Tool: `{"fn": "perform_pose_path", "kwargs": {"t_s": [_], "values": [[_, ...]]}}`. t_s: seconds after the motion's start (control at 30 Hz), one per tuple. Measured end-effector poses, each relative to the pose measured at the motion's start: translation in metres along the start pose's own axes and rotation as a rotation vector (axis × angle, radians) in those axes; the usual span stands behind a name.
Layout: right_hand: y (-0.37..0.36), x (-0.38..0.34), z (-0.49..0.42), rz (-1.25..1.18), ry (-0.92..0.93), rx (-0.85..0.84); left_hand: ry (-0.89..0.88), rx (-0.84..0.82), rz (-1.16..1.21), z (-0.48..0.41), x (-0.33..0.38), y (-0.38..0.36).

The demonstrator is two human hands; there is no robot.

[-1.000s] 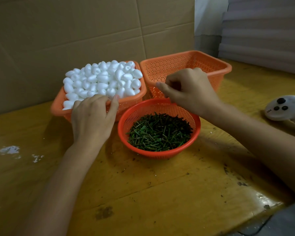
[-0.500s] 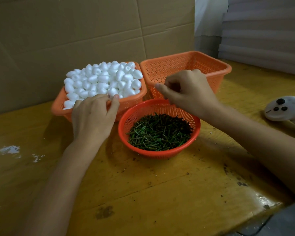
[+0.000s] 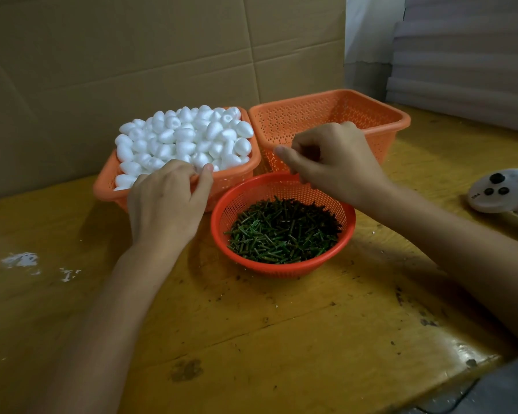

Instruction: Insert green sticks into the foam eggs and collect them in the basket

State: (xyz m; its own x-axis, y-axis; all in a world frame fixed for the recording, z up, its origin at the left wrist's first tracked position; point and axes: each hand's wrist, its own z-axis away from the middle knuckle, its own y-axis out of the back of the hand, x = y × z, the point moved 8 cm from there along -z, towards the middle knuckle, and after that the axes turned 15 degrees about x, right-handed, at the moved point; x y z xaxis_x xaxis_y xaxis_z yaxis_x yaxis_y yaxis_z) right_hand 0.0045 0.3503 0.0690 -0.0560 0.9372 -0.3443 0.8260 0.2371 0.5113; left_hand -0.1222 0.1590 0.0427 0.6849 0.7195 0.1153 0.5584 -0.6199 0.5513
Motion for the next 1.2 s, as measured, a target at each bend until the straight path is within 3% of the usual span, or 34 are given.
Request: {"fn": "perform_pose_path", "kwargs": {"t_s": [0.4, 0.83, 1.2], "values": [[-0.001, 0.0, -0.001, 0.025, 0.011, -0.003, 0.023, 0.015, 0.017, 0.0, -0.003, -0.003], [-0.001, 0.001, -0.001, 0.022, 0.01, 0.011, -0.087, -0.004, 0.049, 0.001, 0.007, -0.002], [-0.001, -0.001, -0.001, 0.026, 0.006, 0.0, -0.04, -0.029, 0.051, 0.0, 0.002, -0.007]]}}
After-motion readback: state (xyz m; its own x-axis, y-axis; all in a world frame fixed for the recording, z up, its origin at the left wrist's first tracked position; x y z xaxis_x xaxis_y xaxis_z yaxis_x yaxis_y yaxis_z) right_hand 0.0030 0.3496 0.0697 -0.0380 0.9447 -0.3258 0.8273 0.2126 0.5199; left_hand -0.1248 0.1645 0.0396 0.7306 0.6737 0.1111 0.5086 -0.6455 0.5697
